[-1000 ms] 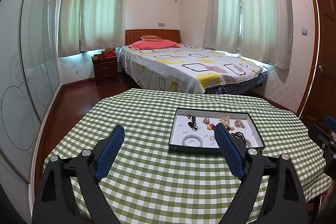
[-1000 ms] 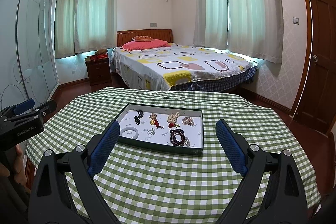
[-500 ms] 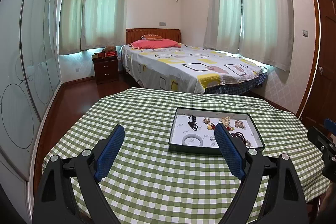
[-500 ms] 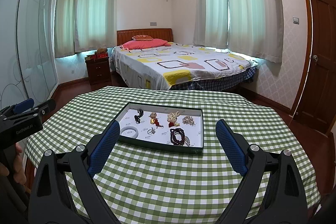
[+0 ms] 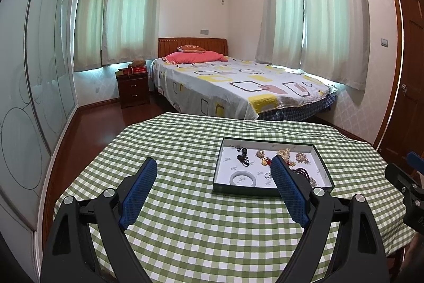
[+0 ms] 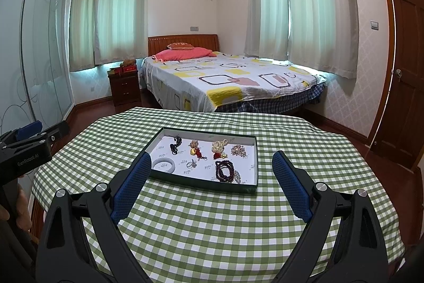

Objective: Organize jewelry

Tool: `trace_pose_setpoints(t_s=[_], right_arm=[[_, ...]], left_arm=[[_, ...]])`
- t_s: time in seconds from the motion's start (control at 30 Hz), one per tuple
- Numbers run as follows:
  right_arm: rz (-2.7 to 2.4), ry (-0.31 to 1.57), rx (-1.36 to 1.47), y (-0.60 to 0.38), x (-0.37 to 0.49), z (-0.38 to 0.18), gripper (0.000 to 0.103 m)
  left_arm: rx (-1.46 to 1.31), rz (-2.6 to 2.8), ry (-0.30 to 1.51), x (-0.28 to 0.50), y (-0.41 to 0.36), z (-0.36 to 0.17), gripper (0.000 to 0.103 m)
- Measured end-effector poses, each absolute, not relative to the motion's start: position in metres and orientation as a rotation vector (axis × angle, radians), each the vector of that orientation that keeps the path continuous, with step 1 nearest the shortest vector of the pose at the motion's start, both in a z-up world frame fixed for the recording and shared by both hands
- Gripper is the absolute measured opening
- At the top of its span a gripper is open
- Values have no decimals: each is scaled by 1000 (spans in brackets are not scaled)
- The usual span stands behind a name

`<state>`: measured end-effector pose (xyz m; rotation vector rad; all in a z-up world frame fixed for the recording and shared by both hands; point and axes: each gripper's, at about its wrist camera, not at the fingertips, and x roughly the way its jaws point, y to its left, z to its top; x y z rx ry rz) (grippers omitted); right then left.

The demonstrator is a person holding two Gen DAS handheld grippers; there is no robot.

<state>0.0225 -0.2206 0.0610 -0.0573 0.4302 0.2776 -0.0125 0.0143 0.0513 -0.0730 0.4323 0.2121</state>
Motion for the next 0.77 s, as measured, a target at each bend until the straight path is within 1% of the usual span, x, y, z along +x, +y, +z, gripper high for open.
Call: trace_pose_setpoints(t_s=[0.4,0.6,0.77], right_arm=[[282,443,-65,-217,24,56,90],[281,447,-64,-217,25,55,90],[278,463,-62,-217,31,50,90]], left_arm=[[-74,215,480,-7,13,44,85],[-50,220,469,-6,11,42,85],[-63,214,519,4,16,33,85]])
